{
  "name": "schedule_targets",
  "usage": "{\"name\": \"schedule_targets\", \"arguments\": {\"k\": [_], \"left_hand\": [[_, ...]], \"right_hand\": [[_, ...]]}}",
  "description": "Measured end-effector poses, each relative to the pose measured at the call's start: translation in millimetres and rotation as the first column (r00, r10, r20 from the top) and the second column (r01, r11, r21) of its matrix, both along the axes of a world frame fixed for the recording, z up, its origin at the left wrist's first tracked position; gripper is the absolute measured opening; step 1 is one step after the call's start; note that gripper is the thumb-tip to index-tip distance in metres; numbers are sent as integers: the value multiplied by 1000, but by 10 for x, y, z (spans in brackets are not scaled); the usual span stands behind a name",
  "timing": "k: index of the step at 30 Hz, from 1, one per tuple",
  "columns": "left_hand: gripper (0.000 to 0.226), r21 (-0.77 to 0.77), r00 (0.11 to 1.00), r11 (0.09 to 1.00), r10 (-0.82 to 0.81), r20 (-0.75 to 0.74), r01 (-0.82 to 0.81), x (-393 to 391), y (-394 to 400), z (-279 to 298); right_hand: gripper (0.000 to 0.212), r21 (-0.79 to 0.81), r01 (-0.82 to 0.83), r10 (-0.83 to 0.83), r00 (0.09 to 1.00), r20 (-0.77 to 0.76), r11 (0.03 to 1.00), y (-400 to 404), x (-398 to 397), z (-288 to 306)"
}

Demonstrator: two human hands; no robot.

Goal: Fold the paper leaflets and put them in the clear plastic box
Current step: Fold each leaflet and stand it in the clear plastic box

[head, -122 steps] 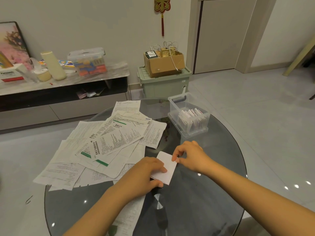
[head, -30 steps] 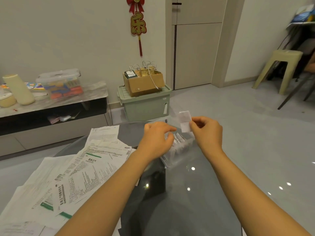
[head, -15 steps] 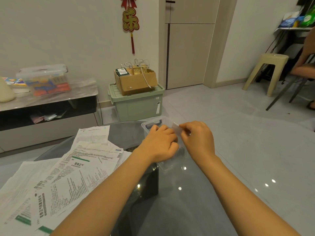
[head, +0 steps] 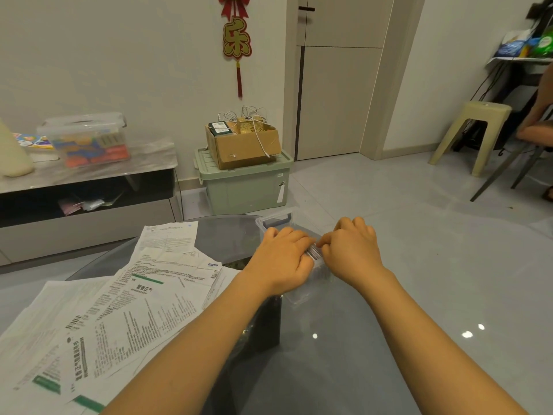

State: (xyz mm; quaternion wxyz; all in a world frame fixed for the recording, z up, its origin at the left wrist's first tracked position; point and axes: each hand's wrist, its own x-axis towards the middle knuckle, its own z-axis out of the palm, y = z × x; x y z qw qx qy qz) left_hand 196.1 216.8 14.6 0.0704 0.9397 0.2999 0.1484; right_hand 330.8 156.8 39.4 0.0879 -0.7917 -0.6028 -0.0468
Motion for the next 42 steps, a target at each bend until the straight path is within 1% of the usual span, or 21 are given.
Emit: {"name": "schedule_targets", "arguments": {"k": [3,5,9,11,14,17,19,23,26,30,35,37,40,42], "left_hand": [[66,-5,996,1000,4,-92,-5,34,-9,50],[68,-2,989,1000,8,-151,-9,55,1,80],[68,-28,988,1000,1,-156,-6,59,-1,100],[67,-46,993,999,15,-113,-20,27,-21,133],[66,-40,997,998,44,-71,-47,-58,-101,178],[66,-41,994,995,83,-66,-86,-214,-219,214],[65,-55,993,992,107,-39,-109,-372,-365,255],[65,-102,987,983,157,17,-155,-739,-770,294],[65,-161,971,958,234,-47,-239,-1002,-1133,265],[61,-208,948,926,296,-118,-315,-1363,-1567,121],[55,-138,904,905,369,-216,-402,-1719,-1815,22],[56,-144,897,901,368,-246,-410,-1866,-1906,-46],[55,-244,907,883,345,-240,-401,-1990,-1953,-75],[58,-295,916,881,291,-278,-369,-1977,-1958,-52]], "right_hand": [[40,-72,-5,4,1000,-16,997,5,20,-15],[40,-58,-15,12,999,-53,998,-4,32,-22],[36,152,42,2,962,-274,988,-29,37,-39],[33,218,45,31,942,-333,975,-37,18,-50],[28,269,-9,103,936,-337,963,-98,-12,-72],[25,345,-62,156,955,-252,937,-200,-36,-106],[24,395,-119,223,947,-229,911,-314,-96,-85],[25,363,-283,392,879,-272,888,-560,-325,-63],[24,338,-389,482,835,-264,857,-724,-520,-44],[27,247,-514,568,776,-274,822,-917,-767,-161],[31,78,-632,627,731,-268,771,-1019,-911,-295],[31,38,-665,649,712,-266,746,-1050,-970,-336],[30,-4,-703,674,684,-279,711,-1048,-1040,-390],[28,-40,-729,692,664,-285,683,-1049,-1069,-404]]}}
